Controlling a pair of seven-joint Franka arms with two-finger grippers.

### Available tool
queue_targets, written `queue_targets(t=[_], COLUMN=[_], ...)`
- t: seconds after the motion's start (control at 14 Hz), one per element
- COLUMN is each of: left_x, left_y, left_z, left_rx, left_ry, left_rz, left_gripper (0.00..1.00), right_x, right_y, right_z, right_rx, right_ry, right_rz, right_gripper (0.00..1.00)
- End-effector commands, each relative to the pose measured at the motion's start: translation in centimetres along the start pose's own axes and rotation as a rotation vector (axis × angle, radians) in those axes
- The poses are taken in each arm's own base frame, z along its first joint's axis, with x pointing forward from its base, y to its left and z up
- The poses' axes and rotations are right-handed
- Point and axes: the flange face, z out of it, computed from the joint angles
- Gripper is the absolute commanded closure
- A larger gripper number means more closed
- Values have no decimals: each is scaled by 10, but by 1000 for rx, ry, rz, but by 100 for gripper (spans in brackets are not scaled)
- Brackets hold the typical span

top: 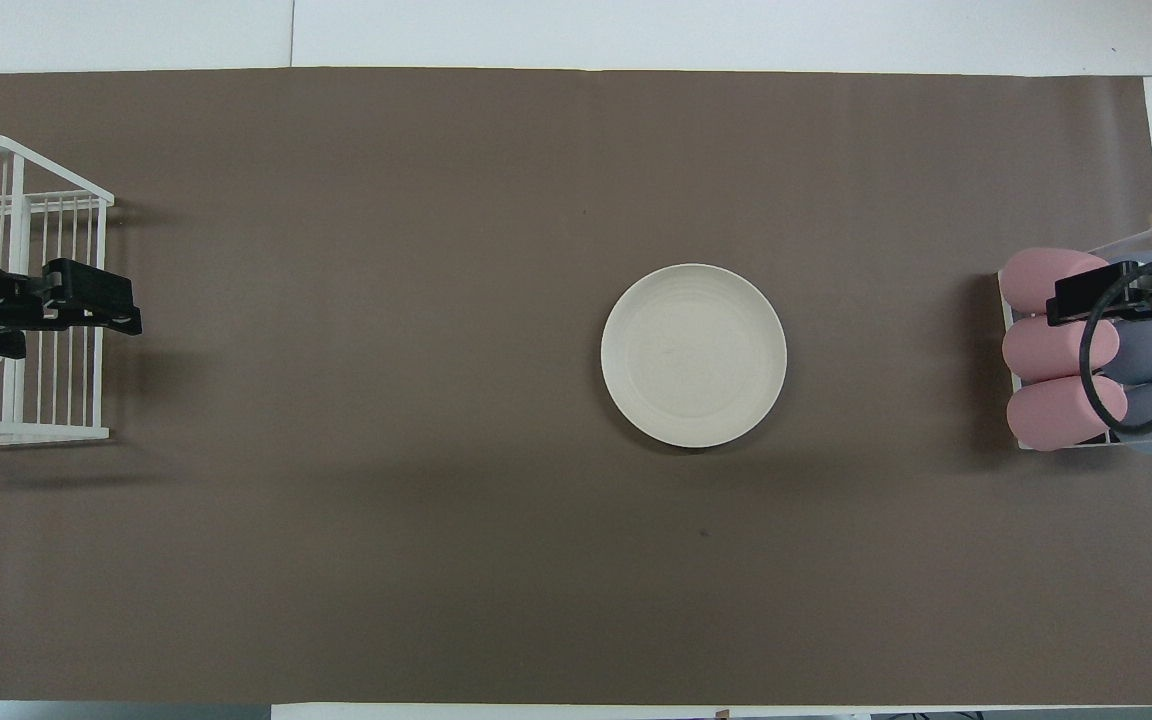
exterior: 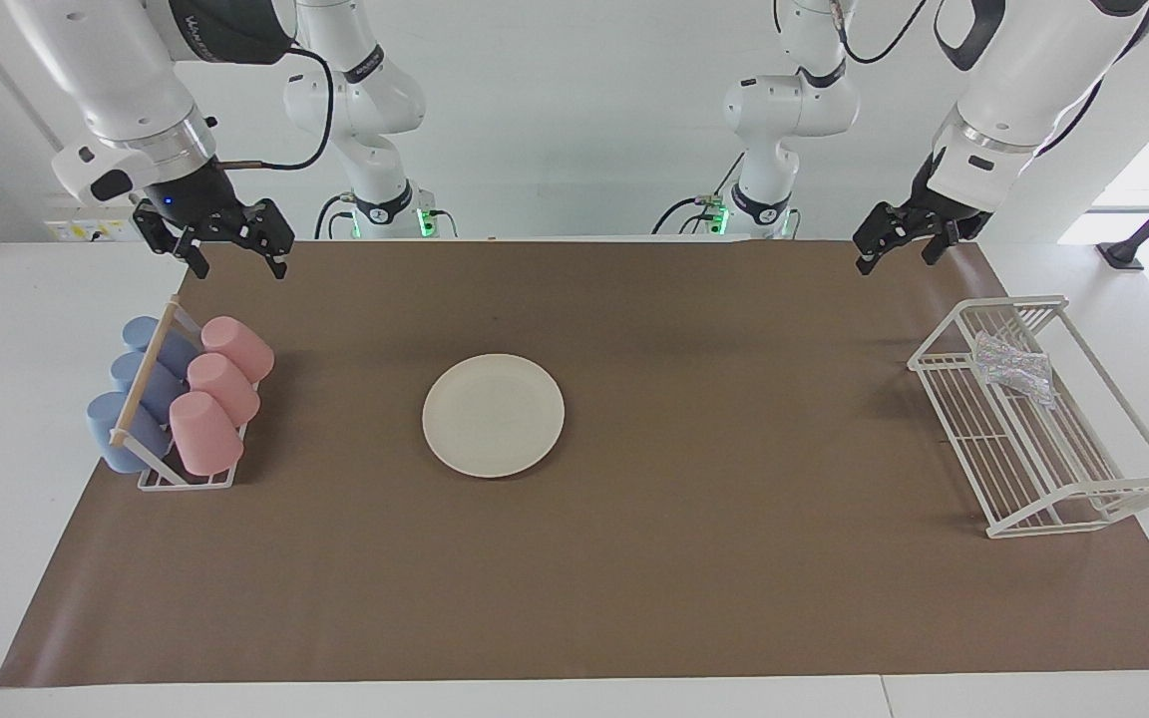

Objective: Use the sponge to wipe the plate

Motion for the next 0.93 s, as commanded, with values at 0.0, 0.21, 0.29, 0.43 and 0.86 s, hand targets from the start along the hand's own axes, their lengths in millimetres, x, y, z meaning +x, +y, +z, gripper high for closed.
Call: queue_targets(t=[0.0, 0.21, 0.29, 0.43, 0.86], left_x=[-12, -13, -10, -1, 26], left_y=[-7, -5, 5, 2, 2], left_z=[7, 27, 38, 58, 138], left_rx=[7, 176, 258, 350, 637], left_ry=[-12, -14, -5, -8, 3], left_rz=[-14, -57, -55, -39, -39], left_gripper=[0, 0, 0, 0, 0], right_x=[-1, -1, -1, -1, 0], right_y=[-1, 0, 0, -1, -2], right_z=[-3, -3, -4, -4, -4], right_rx=[-18, -16, -15, -13, -11], right_ry=[-4, -4, 1, 1, 5], right_rz=[9, 15, 17, 18, 35], right_gripper=[0, 0, 0, 0, 0])
